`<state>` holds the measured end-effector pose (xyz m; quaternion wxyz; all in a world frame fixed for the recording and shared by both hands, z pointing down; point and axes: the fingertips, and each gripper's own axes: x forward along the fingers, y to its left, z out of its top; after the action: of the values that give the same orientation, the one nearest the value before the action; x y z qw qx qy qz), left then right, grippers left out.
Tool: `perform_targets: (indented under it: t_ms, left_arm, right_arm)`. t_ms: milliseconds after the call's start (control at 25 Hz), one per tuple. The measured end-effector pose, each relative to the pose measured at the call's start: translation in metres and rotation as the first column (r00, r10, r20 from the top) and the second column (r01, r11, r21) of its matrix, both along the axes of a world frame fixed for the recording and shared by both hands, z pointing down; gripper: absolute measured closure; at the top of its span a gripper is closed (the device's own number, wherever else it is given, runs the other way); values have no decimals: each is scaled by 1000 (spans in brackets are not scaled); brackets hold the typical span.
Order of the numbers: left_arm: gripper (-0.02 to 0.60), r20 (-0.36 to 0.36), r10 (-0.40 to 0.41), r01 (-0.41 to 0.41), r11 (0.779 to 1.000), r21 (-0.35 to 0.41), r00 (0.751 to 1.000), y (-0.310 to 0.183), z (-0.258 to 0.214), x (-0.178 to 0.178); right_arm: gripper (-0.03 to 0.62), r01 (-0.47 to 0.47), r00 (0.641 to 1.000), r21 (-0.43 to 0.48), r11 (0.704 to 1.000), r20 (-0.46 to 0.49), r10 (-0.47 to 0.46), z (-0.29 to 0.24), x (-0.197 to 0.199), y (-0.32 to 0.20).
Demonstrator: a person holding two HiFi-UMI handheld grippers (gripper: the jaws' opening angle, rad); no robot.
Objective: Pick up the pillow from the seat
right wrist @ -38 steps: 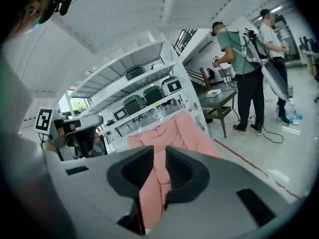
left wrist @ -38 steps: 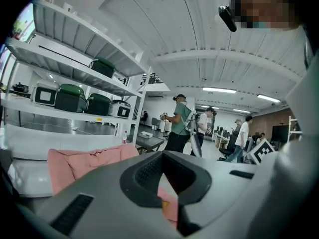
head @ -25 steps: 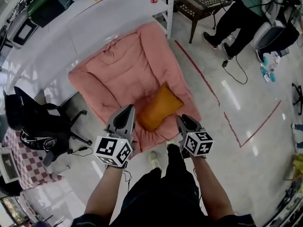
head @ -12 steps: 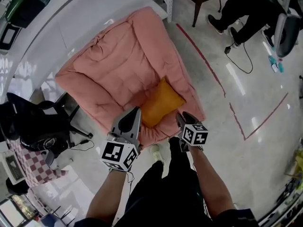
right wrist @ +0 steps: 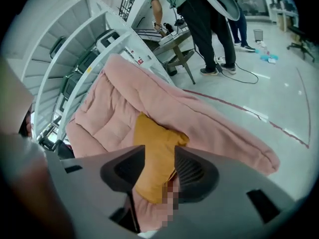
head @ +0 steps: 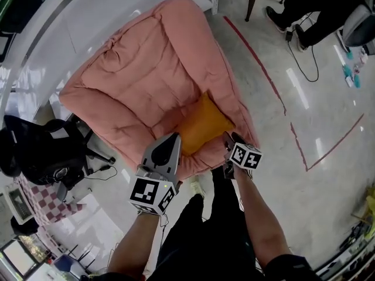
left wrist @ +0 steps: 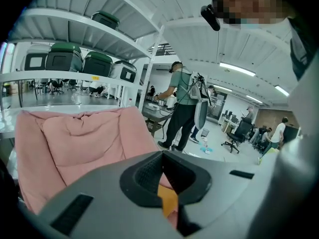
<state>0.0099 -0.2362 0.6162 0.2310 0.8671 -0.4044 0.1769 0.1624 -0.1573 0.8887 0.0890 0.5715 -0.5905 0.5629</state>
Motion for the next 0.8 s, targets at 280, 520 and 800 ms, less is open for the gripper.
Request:
perform_targets:
  t_ms: [280,520,800]
  left_arm:
    - [577,21,-13,14,999,-43,1000,-1,23,-2]
    - [575,37,-38,40,997,-68,999,0,35,-11]
    - [575,42,-59,62,995,-80,997,5,39,-20]
  right_arm:
    - [386,-94,993,-37,995,62,96,31,-1,-11]
    - [365,-145,985,-72,987,88,151,54,-4,-27]
    - [511,-97,989,-87,992,100,105,57,-10,-30]
